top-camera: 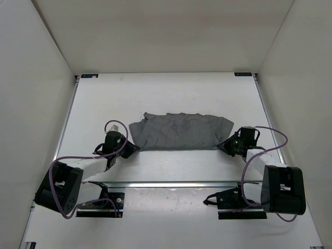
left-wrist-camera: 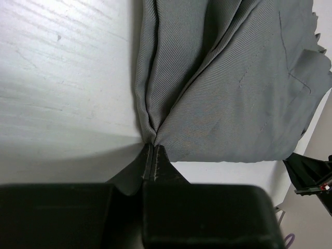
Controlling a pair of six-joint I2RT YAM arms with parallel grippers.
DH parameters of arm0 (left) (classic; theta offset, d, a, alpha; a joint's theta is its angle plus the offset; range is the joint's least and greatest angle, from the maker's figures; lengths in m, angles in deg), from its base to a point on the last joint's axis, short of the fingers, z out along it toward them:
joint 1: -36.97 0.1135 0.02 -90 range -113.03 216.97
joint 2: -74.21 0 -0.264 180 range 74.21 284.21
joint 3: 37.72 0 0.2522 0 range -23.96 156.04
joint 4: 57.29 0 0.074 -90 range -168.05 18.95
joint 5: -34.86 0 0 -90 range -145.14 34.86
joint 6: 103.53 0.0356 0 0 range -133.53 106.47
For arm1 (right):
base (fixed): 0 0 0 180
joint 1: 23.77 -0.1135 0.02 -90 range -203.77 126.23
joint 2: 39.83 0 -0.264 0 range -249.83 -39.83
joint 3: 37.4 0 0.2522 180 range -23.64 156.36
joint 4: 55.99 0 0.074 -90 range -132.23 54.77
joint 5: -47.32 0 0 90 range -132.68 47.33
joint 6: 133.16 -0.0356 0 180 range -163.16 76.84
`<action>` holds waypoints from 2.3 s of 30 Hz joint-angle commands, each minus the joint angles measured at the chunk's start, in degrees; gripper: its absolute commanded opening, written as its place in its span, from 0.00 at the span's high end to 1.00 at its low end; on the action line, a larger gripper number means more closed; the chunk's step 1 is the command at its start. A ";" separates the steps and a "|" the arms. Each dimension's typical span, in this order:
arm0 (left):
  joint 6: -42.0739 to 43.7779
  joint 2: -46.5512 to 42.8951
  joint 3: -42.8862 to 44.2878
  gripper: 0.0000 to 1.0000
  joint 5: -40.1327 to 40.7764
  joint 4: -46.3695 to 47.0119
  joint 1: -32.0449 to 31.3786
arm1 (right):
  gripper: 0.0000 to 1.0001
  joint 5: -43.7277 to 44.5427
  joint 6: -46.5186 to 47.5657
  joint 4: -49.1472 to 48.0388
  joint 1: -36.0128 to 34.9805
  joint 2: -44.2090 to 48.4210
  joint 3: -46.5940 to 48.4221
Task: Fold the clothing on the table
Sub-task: Fold the skirt
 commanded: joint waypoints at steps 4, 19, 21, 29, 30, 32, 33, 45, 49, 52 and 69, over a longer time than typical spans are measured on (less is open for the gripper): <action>1.14 0.97 -0.32 1.00 0.39 3.89 -0.70 | 1.00 2.24 3.35 5.18 1.35 1.73 5.11; 1.58 1.42 -0.68 1.00 1.26 6.44 -1.14 | 0.99 2.34 24.90 17.77 -27.55 -14.07 44.06; 2.01 1.59 -0.68 1.00 1.27 6.79 -1.05 | 1.00 1.72 25.16 16.79 -32.64 -17.24 46.78; 2.46 2.03 -2.78 1.00 0.30 9.07 -0.35 | 1.00 0.22 27.98 18.46 -46.27 -32.08 60.93; 2.28 1.94 -2.79 1.00 0.56 9.16 -0.09 | 1.00 -1.00 28.06 18.72 -46.63 -33.67 61.20; 3.07 1.68 -3.22 1.00 0.04 9.60 0.09 | 1.00 -2.41 27.28 18.20 -48.13 -35.96 63.13; 2.64 1.33 -3.40 1.00 -0.14 9.34 0.18 | 0.99 -3.73 27.19 18.28 -48.39 -37.28 63.75; 3.78 -0.08 -4.54 1.00 -0.93 9.87 0.88 | 1.00 -12.17 26.57 20.22 -51.64 -47.12 70.95; 4.21 0.71 -4.55 1.00 -0.67 10.22 0.70 | 1.00 -13.40 27.80 23.64 -53.32 -49.42 75.26; 4.04 1.24 -4.63 1.00 -0.93 10.83 0.79 | 1.00 -14.81 27.36 23.47 -54.46 -50.99 76.76; 1.58 -11.57 -7.27 0.44 -4.54 1.45 3.60 | 0.41 -11.83 28.60 10.49 -52.27 -35.03 64.14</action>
